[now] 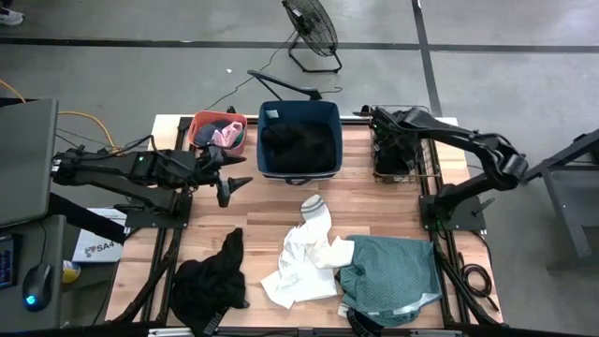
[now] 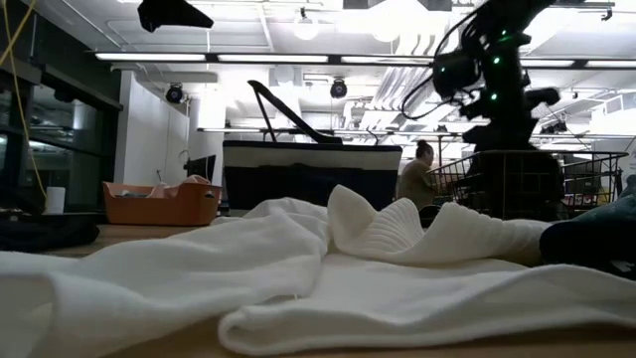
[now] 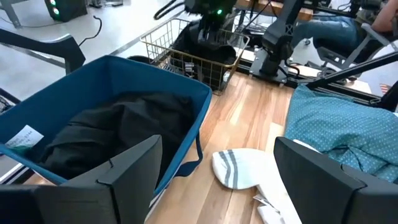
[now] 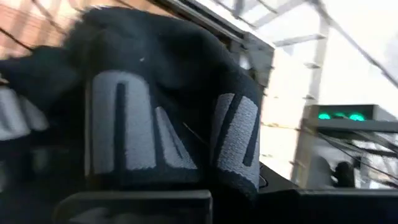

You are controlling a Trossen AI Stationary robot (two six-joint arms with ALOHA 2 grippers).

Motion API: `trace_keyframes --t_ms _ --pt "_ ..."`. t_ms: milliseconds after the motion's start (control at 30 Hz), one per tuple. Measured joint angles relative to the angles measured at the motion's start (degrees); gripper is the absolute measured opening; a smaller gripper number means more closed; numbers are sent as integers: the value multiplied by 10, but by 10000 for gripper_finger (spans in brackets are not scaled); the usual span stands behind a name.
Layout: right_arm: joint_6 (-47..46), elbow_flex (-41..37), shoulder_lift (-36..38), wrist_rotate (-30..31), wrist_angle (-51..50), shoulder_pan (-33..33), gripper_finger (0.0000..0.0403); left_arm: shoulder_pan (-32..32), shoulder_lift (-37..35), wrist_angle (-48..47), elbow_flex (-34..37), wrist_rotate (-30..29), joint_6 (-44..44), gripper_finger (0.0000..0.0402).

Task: Pick & Place Cloths
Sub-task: Put the top black boxer into the wire basket

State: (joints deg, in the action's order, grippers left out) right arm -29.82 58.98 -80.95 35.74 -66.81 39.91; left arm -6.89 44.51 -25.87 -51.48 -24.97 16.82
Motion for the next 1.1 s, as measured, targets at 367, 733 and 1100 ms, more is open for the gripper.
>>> trace_keyframes --t_ms 367,733,1100 --pt "47 0 -53 -65 50 46 8 0 -12 -14 0 0 2 305" --pt "61 0 -48 -74 52 48 140 0 -13 -16 0 5 6 305" --pt "72 0 59 -78 58 47 239 0 -22 -64 0 11 33 305"
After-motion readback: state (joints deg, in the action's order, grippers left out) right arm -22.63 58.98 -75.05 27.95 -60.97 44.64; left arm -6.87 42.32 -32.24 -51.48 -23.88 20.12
